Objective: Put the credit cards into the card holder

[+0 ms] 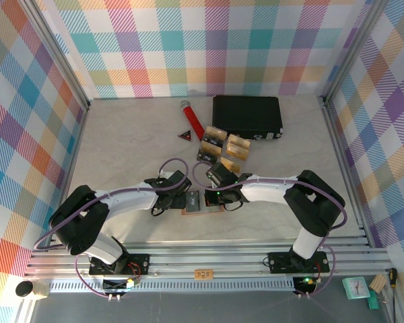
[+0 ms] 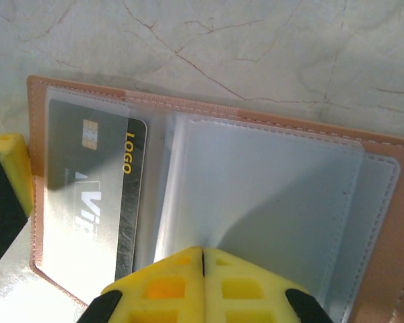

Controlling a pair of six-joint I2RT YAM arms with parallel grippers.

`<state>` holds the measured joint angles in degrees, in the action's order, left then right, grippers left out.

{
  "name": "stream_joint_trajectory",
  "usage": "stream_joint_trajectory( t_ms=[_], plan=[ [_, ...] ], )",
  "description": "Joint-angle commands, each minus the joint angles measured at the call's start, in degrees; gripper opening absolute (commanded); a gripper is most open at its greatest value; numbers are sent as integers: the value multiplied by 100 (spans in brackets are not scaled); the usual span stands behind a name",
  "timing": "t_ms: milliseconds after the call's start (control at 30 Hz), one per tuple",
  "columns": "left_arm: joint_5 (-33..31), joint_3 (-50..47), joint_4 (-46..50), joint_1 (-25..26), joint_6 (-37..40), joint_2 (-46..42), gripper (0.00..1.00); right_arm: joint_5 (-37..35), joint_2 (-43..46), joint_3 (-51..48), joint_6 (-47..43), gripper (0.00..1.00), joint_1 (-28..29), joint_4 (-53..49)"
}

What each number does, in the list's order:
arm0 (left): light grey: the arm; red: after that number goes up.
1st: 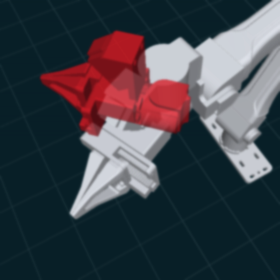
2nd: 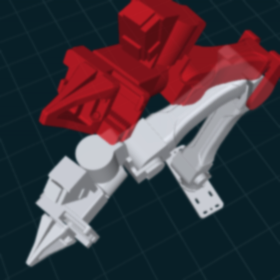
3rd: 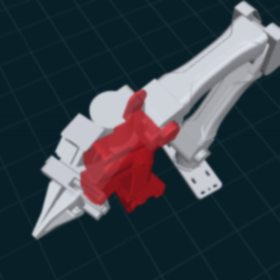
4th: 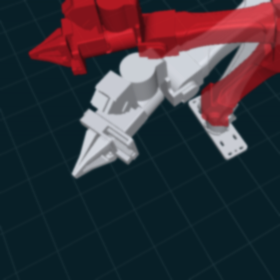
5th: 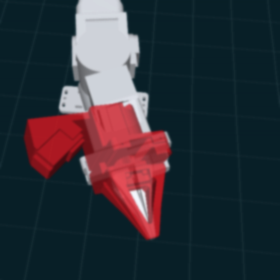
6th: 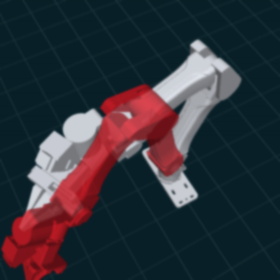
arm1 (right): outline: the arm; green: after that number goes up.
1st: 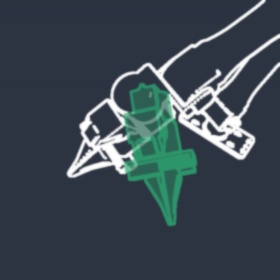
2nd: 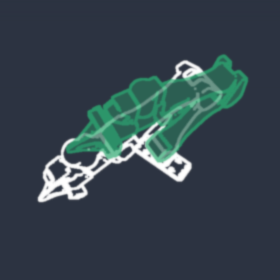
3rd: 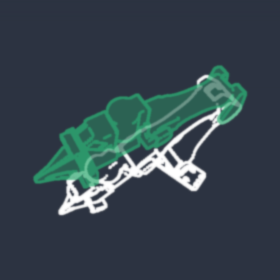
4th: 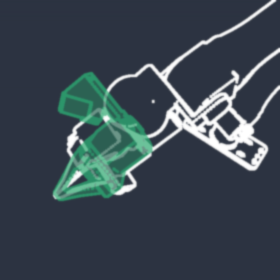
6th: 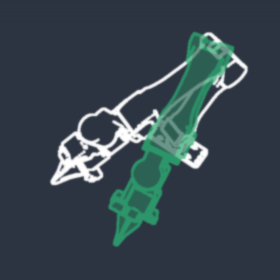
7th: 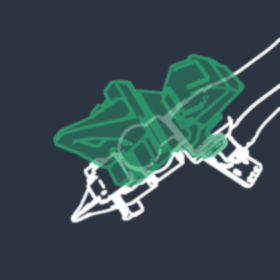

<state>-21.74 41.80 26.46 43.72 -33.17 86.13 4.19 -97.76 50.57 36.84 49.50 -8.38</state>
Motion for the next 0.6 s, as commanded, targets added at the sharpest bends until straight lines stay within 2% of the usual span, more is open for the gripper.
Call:
stream_joint_trajectory(
  t_ms=[0, 567],
  plan=[
    [38, -129, -9, -22, 16, 36, 100, 182, 137, 114, -19, 0, -23, 66],
    [67, -190, -106, -22, 2, 123, 100, 425, -198, 480, 23, 0, 34, 177]
  ],
)
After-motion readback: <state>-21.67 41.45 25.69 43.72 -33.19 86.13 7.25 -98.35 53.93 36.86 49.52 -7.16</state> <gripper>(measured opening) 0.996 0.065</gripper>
